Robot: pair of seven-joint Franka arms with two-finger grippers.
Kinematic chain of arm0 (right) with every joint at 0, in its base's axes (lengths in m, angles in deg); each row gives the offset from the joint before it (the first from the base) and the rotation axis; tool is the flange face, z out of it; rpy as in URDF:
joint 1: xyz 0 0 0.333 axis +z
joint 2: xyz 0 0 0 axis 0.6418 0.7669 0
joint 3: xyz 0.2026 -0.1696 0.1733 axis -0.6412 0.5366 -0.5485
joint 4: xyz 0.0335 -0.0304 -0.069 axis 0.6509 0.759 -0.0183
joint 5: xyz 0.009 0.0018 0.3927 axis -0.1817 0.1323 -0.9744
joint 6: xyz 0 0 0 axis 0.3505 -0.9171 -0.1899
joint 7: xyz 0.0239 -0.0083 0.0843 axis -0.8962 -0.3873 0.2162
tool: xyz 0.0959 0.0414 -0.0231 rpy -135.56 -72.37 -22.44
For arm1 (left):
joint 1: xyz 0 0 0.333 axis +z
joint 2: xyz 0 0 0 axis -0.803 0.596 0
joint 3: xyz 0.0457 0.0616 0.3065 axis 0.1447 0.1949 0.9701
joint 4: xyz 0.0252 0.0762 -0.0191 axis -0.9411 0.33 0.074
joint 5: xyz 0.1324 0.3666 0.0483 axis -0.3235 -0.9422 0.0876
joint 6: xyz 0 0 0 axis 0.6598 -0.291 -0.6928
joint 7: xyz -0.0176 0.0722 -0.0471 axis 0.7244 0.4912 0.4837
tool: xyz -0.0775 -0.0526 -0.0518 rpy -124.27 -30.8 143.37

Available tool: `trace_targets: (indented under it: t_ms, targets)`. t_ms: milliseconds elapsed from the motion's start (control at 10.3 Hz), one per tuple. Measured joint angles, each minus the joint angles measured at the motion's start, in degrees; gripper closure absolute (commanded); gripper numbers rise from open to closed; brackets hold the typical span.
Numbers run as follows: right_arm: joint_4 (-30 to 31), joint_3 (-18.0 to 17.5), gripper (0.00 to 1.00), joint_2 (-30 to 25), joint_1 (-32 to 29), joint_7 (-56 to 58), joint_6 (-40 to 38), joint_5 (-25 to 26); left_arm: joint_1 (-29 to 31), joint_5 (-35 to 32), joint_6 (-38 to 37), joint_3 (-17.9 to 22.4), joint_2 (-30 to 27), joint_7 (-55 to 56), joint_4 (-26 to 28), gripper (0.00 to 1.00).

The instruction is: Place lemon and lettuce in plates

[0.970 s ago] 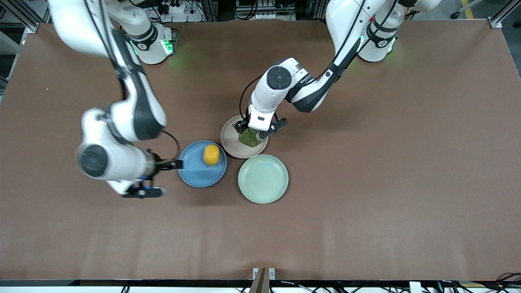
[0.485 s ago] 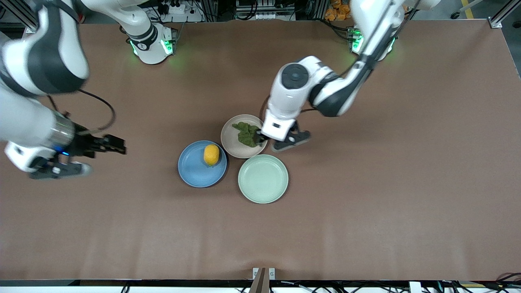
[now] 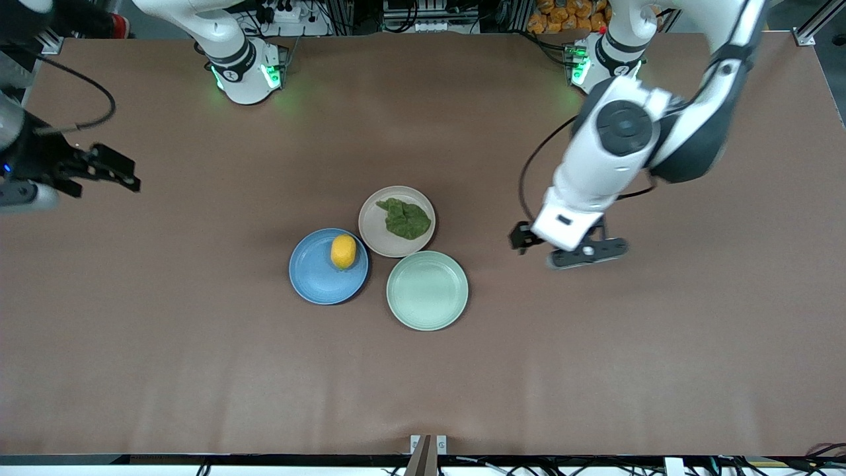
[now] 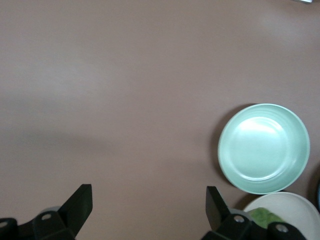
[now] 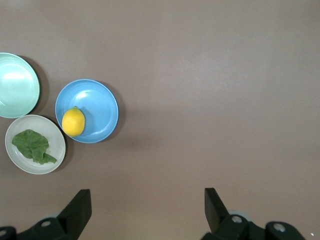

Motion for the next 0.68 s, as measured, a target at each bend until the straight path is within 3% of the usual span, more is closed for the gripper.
trace_targets:
  t_ms: [194, 388, 485, 679]
  targets:
    - [1.5, 0.0, 0.0, -1.7, -0.5, 0.0, -0.3, 0.1, 1.5, 0.1, -2.1, 1.5, -3.7, -6.2, 0.0, 0.0]
    - [1.9, -0.1, 0.0, -1.7, -0.5, 0.0, -0.4, 0.2, 1.7, 4.0, -5.7, 6.8, -7.2, -16.4, -0.5, 0.0]
    - [2.0, -0.1, 0.0, -1.7, -0.5, 0.0, -0.4, 0.2, 2.0, 5.6, -9.9, 9.5, -8.6, -20.9, -2.1, 0.0]
    - [2.0, -0.2, 0.0, -1.7, -0.5, 0.0, -0.4, 0.3, 3.5, 6.1, -18.5, 10.8, -9.8, -23.9, -6.9, 0.0]
